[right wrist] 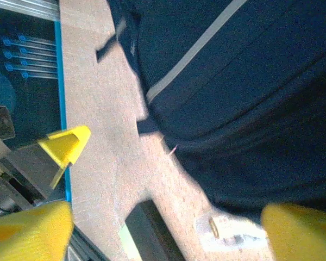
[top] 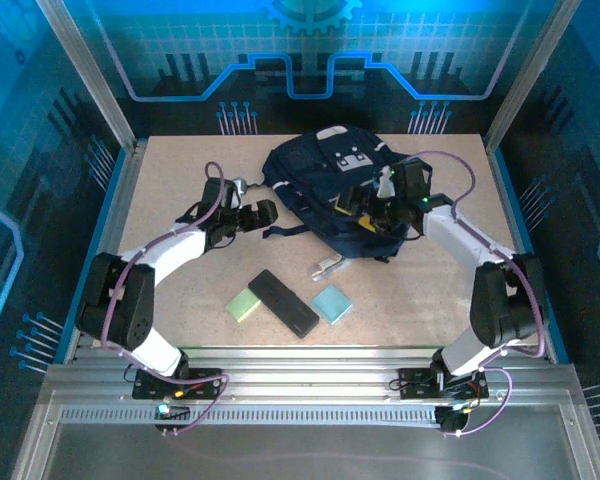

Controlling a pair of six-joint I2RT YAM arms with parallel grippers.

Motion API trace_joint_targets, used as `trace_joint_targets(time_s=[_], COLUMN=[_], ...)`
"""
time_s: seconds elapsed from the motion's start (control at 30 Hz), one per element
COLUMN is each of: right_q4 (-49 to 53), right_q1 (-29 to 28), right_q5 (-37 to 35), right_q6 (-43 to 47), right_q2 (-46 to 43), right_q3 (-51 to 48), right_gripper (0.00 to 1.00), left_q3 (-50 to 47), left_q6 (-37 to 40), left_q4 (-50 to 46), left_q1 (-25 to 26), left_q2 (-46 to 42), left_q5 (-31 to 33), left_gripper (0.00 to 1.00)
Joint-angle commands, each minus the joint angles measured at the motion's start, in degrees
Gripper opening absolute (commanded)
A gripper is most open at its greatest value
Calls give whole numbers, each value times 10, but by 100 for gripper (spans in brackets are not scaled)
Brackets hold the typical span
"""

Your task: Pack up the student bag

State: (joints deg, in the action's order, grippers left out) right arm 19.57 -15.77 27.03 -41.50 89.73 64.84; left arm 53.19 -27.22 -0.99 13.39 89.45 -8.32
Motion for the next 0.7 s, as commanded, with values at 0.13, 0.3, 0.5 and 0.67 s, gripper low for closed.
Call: trace_joint_targets(time_s=[0.13, 0.3, 0.5, 0.67], right_q4=[180, 230, 256, 255], right_q1=[-137, -250, -343, -388], right_q5=[-42, -109, -182, -247], right_q6=[173, 235, 283, 287], right_q2=[-50, -21, 54, 115], right_q3=[-3, 31, 68, 107], right_gripper=[100, 100, 100, 100], left_q3=[-80, -88, -89, -101], left_q6=[-144, -161, -133, -115], left_q4=[81, 85, 46, 28], left_q1=[-96, -130, -153, -165], left_q2=[-60, -61, -69, -85], left_q5=[-17, -57, -60, -61], left_gripper=[99, 99, 99, 99])
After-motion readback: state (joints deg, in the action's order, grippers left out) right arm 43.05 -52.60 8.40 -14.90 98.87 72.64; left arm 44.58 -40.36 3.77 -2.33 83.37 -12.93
